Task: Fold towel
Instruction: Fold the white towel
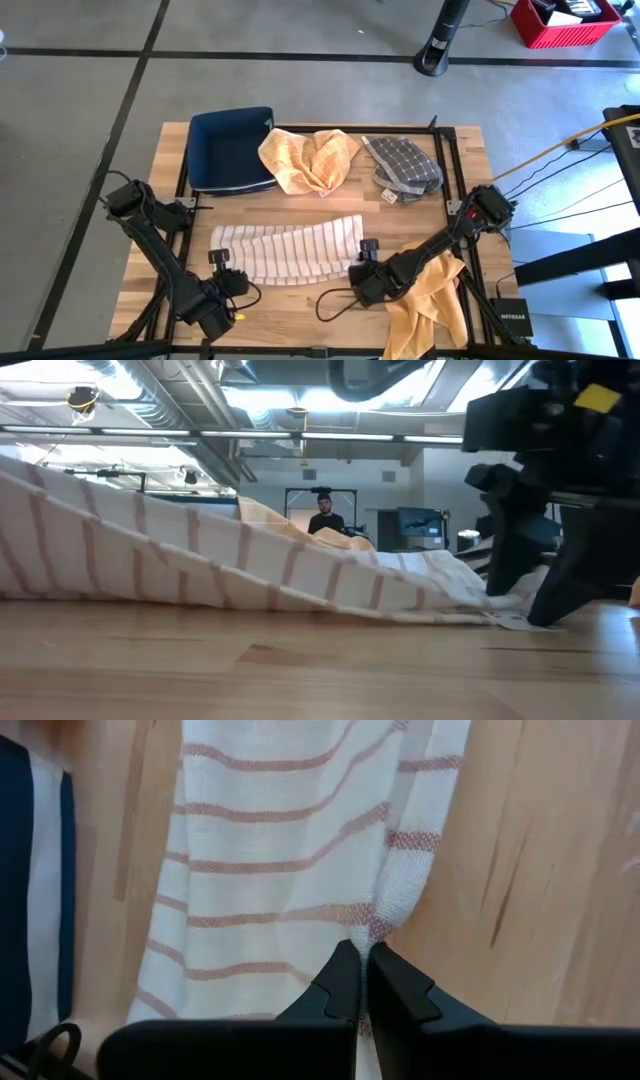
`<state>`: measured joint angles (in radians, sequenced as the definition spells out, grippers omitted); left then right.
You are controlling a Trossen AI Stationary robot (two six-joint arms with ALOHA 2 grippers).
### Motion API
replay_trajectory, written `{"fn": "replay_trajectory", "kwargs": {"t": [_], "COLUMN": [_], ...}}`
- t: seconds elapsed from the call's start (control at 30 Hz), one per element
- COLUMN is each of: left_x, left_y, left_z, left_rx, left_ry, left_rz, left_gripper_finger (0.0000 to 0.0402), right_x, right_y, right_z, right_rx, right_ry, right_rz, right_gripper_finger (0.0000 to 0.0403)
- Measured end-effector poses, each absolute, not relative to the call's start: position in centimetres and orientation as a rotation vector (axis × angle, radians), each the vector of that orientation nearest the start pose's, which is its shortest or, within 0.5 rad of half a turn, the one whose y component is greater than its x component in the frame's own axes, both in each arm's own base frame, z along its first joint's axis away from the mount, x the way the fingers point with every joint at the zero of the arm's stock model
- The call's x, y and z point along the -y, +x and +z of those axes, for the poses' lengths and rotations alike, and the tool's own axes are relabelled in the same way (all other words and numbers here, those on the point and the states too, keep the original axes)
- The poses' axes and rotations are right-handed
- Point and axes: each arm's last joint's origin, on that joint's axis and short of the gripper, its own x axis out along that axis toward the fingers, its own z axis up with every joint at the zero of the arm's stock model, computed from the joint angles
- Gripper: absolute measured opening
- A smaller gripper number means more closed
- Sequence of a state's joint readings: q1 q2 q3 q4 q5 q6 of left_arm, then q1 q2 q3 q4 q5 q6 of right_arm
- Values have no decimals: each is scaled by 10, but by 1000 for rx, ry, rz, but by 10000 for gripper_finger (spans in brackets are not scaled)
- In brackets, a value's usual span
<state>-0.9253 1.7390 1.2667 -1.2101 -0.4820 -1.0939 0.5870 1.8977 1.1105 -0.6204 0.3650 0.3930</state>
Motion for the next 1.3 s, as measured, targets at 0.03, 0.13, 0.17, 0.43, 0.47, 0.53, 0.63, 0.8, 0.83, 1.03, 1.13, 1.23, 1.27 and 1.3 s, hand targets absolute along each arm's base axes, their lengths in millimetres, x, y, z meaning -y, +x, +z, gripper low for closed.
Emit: {"fn": "replay_trajectory", "kwargs": {"t": [0.03, 0.13, 0.17, 0.43, 0.47, 0.53, 0.63, 0.8, 0.83, 1.03, 1.13, 1.23, 1.27, 1.3], "left_x": [231, 231, 231, 231, 231, 231, 231, 233, 233, 233, 233, 235, 235, 235], "left_y": [191, 191, 191, 191, 191, 191, 191, 192, 192, 192, 193, 193, 194, 193], "left_z": [213, 213, 213, 213, 213, 213, 213, 213, 213, 213, 213, 213, 213, 213], "left_rx": [-1202, -1203, -1203, -1203, -1203, -1203, -1201, -1192, -1193, -1196, -1194, -1187, -1187, -1188], "left_ry": [157, 163, 162, 163, 164, 165, 162, 155, 156, 167, 164, 158, 158, 159], "left_rz": [365, 361, 361, 360, 360, 359, 354, 333, 334, 327, 325, 313, 313, 313], "left_gripper_finger": [1, 1, 1, 1, 1, 1, 1, 1, 1, 1, 1, 1, 1, 1], "right_x": [-177, -179, -180, -187, -187, -185, -180, -179, -179, -177, -174, -171, -171, -171], "right_y": [285, 287, 288, 300, 299, 297, 288, 288, 288, 287, 283, 281, 281, 281], "right_z": [129, 132, 134, 155, 157, 158, 155, 140, 139, 135, 128, 120, 119, 118], "right_rx": [-1258, -1266, -1268, -1278, -1292, -1326, -1403, -1361, -1355, -1311, -1294, -1279, -1274, -1271], "right_ry": [-300, -283, -278, -242, -251, -272, -329, -293, -283, -355, -402, -395, -393, -391], "right_rz": [-48, -27, -18, 16, 12, 2, -3, 57, 68, 66, 78, 84, 84, 85], "right_gripper_finger": [223, 223, 221, 217, 217, 216, 216, 216, 216, 216, 203, 163, 145, 123]}}
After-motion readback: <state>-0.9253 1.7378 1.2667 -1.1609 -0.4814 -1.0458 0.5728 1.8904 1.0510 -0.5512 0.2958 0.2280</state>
